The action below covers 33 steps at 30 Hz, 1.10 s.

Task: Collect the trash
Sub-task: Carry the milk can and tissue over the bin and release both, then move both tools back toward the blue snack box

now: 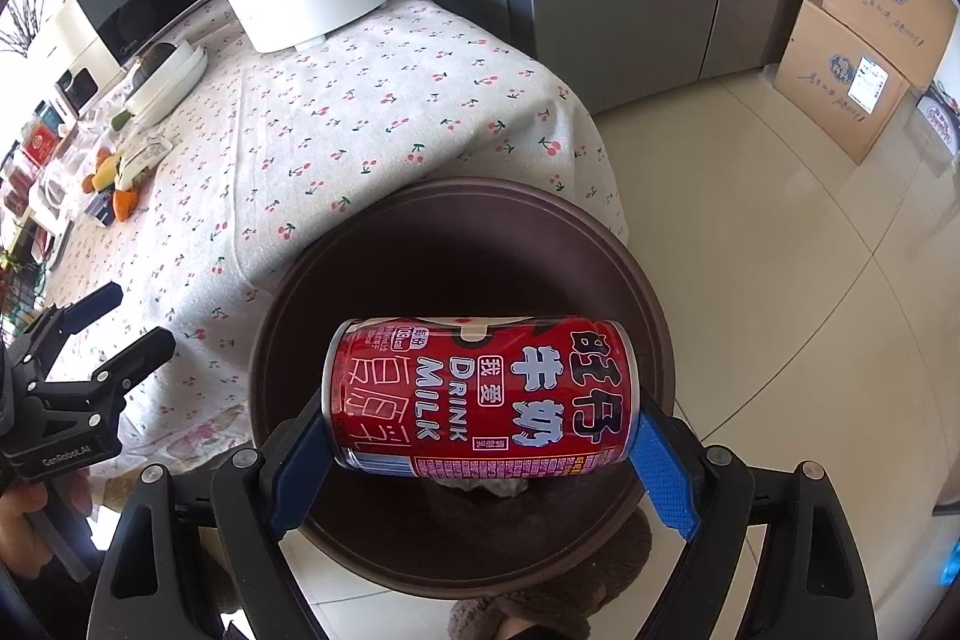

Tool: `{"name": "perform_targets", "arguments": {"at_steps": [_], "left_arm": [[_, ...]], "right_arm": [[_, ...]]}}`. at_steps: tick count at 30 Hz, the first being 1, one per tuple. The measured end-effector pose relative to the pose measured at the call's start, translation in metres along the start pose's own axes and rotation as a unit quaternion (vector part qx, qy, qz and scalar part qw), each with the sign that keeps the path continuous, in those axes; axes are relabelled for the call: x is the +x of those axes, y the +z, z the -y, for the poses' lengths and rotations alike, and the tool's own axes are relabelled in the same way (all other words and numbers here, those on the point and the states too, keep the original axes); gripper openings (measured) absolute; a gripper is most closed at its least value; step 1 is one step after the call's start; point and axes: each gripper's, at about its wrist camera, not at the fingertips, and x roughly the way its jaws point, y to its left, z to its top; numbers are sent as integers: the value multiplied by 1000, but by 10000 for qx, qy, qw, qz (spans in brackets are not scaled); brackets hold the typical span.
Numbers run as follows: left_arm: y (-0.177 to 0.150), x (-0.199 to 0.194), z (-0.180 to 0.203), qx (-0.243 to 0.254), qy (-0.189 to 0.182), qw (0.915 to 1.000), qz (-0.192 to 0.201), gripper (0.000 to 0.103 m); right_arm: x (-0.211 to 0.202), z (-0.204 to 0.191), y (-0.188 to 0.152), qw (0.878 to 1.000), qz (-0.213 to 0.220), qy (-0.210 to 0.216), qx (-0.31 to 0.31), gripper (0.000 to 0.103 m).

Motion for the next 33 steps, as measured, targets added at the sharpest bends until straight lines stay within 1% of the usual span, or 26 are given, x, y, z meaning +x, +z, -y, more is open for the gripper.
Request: {"name": "perform_targets", "arguments": {"at_steps": [4,7,8,11,21,25,33], "left_arm": [[-1,-7,-16,-149,113,9998,24,99],[-2,-12,-30,-275,185,9994,21,99],[-3,-13,-34,-314,208,9993,21,99],[-4,-19,-46,-414,270,9988,44,99],[-7,-43,-87,-847,356,9957,157,99],[-12,-49,-106,-1087,363,9933,152,99],[-20,-64,-145,-1414,569,9881,214,99]], "right_arm": [[-2,-3,5,9999,18,71,113,91],[-6,-10,10,9999,122,44,56,101],[-7,-13,12,9999,159,8,11,102],[-9,-25,16,9998,205,-11,-61,103],[-16,-74,34,9987,372,233,-267,103],[-16,-97,42,9978,422,318,-392,103],[-14,-145,52,9953,475,502,-676,103]]}}
